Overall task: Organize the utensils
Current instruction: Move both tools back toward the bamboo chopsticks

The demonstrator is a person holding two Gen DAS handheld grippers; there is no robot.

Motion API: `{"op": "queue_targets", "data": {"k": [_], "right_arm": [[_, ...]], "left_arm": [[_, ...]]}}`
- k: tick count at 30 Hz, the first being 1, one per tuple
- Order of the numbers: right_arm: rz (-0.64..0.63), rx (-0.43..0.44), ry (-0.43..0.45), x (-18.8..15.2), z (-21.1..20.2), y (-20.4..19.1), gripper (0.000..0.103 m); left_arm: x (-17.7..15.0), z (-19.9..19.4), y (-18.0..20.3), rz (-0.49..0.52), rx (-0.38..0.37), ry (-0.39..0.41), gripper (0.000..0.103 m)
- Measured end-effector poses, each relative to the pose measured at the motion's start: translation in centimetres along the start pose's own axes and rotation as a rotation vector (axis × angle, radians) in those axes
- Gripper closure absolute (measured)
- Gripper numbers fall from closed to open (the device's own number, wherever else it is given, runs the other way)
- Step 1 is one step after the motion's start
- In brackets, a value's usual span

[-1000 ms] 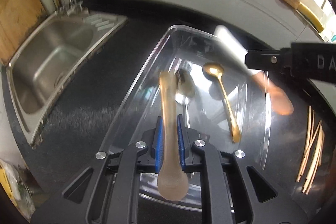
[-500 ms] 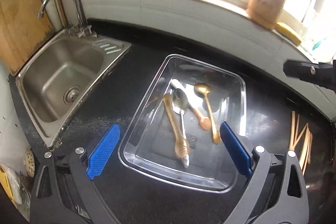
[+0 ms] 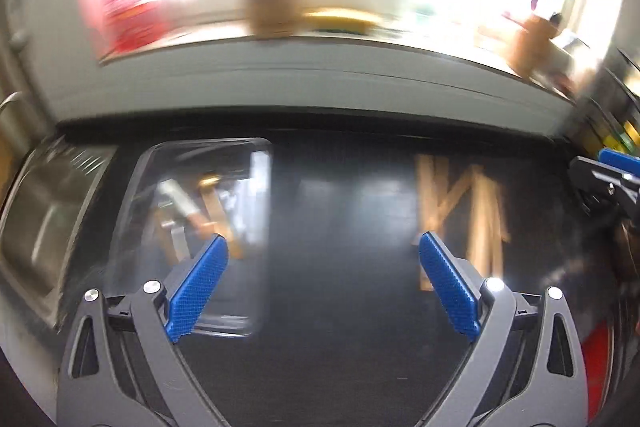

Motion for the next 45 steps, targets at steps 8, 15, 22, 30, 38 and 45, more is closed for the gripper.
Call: {"op": "queue_targets", "data": {"k": [8,15,22,30,38,45], "right_arm": [[0.181,-0.124,0.006,-4.7,-3.0,11.3,0.015],[0.201,-0.121,0.008,-4.6,-3.0,12.5,0.015],[0.201,-0.115,-0.011,-3.5,-0.6,12.9,0.015],[0.172,-0.13,-0.06,-2.3,5.6,13.4,0.015],[0.166,-0.158,-0.139,-1.7,13.4,14.8,0.015],[0.204,-0.172,-0.224,-1.9,19.2,16.1,0.015]], "left_arm": [[1.7,0.5,8.6,0.164,-0.094,0.001,0.009],[2.6,0.9,9.8,0.183,-0.1,0.002,0.009],[2.7,2.8,8.6,0.14,-0.086,-0.031,0.01],[2.8,9.4,7.9,0.134,-0.062,-0.093,0.01],[2.9,19.4,8.3,0.164,-0.085,-0.177,0.01],[2.8,24.6,9.1,0.222,-0.124,-0.239,0.01]]}}
Point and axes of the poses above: each gripper's, at about its wrist camera, not at the fingertips, and z roughly the way its jaws point, y to its right, x to its top, the point moved 5 cm from there along z, roughly the way its jaws point, and after that the axes turned 14 degrees about z, right-handed, at the moved point
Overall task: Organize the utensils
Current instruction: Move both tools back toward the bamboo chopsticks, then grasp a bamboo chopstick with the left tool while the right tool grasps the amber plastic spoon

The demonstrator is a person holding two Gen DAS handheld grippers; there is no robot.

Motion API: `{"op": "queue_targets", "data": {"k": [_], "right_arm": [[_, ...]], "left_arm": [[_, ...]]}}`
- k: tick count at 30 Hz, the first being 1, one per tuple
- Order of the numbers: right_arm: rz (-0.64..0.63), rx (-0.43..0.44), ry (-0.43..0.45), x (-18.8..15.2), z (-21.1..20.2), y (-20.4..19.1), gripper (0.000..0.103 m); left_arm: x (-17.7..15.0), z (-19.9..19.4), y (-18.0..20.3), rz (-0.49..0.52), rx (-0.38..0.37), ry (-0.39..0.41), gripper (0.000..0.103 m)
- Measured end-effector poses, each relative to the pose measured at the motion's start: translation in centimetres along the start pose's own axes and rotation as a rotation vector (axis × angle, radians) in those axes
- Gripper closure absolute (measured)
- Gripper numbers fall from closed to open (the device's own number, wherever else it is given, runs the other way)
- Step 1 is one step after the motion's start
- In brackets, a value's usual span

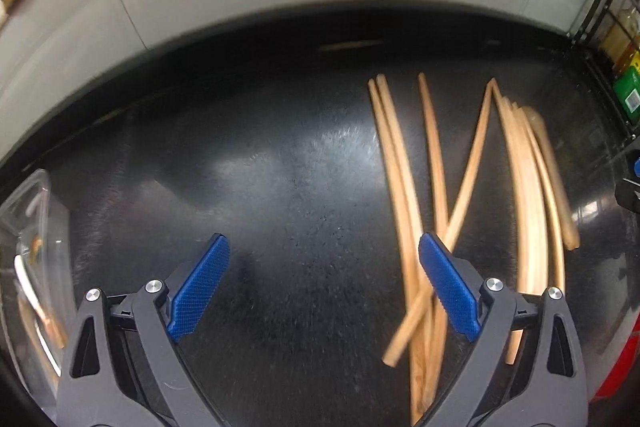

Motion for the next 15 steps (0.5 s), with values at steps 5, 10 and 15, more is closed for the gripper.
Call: {"op": "queue_targets", "data": {"k": [5,10,15], "right_arm": [[-0.009,-0.018,-0.037,0.0,2.4,-0.5,0.015],[-0.023,-0.043,-0.059,-0.3,4.1,-1.1,0.016],[-0.017,-0.041,-0.056,-0.2,5.0,-1.9,0.021]], "left_arm": [[0.0,1.1,0.0,0.04,0.012,0.012,0.009],[0.3,1.5,-0.1,0.037,0.019,0.03,0.01],[0.2,1.2,0.0,0.046,0.021,0.061,0.024]]}}
Point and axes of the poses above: each gripper's, at about its wrist camera, not at the fingertips, and z roughly the way its jaws point, y to its right, x to its top, the point moved 5 cm from there along z, roughly the way its jaws point, and after that the axes turned 14 degrees about z, right-handed, at the moved point
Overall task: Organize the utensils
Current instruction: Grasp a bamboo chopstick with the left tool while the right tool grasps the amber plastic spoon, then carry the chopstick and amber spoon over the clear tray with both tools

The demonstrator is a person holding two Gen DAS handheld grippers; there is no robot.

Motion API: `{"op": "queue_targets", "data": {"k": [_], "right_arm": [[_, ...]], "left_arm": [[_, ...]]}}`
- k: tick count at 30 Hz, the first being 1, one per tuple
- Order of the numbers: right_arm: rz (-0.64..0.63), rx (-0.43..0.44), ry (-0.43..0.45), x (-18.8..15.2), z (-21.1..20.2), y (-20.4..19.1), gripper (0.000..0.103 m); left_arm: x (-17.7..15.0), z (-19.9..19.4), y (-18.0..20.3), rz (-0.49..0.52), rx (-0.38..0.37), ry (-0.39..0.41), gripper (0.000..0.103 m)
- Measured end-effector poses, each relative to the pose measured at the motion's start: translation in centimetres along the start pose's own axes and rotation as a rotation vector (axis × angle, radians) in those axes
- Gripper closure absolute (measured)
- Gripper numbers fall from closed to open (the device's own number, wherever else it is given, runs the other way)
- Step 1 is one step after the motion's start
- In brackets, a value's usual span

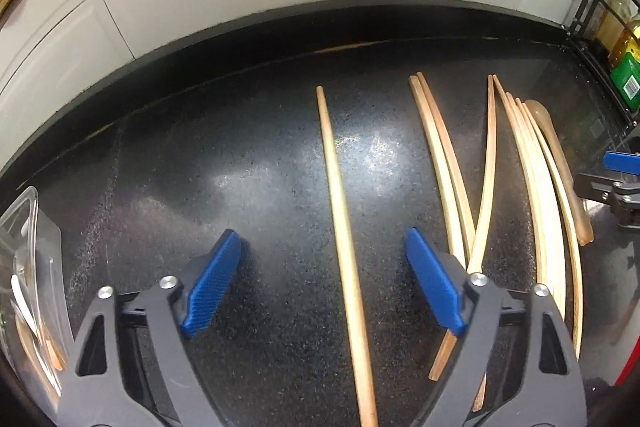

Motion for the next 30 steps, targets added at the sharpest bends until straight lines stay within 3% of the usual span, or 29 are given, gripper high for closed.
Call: {"op": "queue_targets", "data": {"k": [8,10,11,12,13,14,16,19,22,30], "right_arm": [[0.022,0.036,-0.05,0.8,1.6,-1.3,0.033],[0.017,0.042,-0.039,1.0,1.5,-1.4,0.042],[0.017,0.049,-0.035,1.1,1.4,-1.4,0.047],[0.002,0.06,-0.041,1.0,1.2,-1.8,0.057],[-0.025,0.083,-0.047,1.0,1.0,-2.4,0.08],[-0.034,0.106,-0.06,0.9,0.8,-2.9,0.086],[-0.041,0.083,-0.066,0.8,0.8,-3.6,0.087],[-0.014,0.124,-0.074,0.9,0.6,-3.4,0.09],[-0.027,0.122,-0.027,1.4,-1.1,-2.4,0.09],[-0.064,0.222,0.109,0.3,-9.9,-2.4,0.09]], "left_arm": [[-0.3,-0.4,-1.0,-0.027,0.018,0.015,0.055],[-0.3,-0.6,-1.1,-0.018,0.023,0.015,0.071],[-0.2,-0.6,-0.9,-0.011,0.027,0.011,0.084],[-0.1,-0.6,-0.5,0.002,0.033,0.001,0.094],[-0.1,-0.6,-0.3,0.005,0.039,-0.006,0.095],[-0.1,-0.6,0.0,0.004,0.041,-0.01,0.097],[-0.1,-0.7,0.5,-0.006,0.038,-0.019,0.097],[-0.5,-1.5,0.8,-0.034,0.027,-0.033,0.097],[-0.8,-3.9,0.5,-0.055,0.038,-0.027,0.097],[-1.1,-12.8,-0.5,-0.12,0.086,0.048,0.097]]}}
Point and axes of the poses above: each gripper's, at about its wrist camera, not at the fingertips, and z roughly the way its jaws point, y to its right, x to its top, the point moved 5 cm from there along z, roughly the way its jaws point, and after that the axes turned 14 degrees about z, right-handed, at the moved point
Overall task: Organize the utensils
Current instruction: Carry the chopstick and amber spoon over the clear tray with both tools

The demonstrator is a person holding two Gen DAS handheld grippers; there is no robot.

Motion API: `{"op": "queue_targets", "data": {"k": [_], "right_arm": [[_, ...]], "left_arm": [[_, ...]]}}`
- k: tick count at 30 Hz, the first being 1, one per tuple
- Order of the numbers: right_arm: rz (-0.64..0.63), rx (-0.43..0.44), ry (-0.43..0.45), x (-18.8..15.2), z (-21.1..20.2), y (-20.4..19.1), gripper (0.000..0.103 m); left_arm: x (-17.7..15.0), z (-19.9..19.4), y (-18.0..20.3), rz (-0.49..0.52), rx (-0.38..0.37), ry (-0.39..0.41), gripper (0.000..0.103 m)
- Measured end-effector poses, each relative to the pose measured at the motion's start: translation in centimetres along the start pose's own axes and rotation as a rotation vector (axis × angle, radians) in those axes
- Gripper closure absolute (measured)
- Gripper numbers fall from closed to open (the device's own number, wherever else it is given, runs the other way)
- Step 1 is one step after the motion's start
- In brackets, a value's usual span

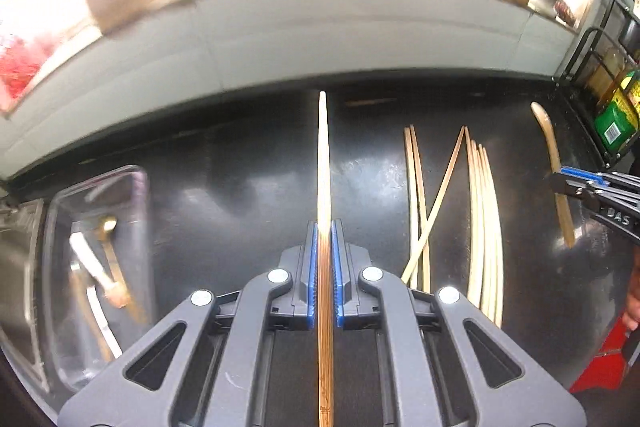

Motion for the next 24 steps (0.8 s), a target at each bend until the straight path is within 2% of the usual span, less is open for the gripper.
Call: {"op": "queue_targets", "data": {"k": [5,12,16,24], "right_arm": [[-0.044,0.076,0.047,-0.7,-5.8,-2.5,0.09],[-0.142,0.168,0.058,-2.8,-11.2,-7.9,0.09],[-0.192,0.191,0.056,-3.8,-12.3,-10.2,0.09],[-0.276,0.246,0.041,-5.8,-13.5,-15.5,0.09]], "left_arm": [[-1.0,-5.1,-1.6,-0.088,0.035,0.007,0.097],[-2.2,-11.4,-4.8,-0.169,0.124,0.026,0.097],[-3.7,-13.9,-6.5,-0.205,0.173,0.041,0.097],[-6.3,-16.2,-8.7,-0.249,0.212,0.047,0.097]]}}
Point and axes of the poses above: each gripper's, at about its wrist camera, not at the fingertips, and z roughly the way its jaws point, y to its right, x to its top, the point moved 5 cm from there along z, roughly the way its jaws point, and after that the axes turned 14 degrees about z, right-handed, at the moved point
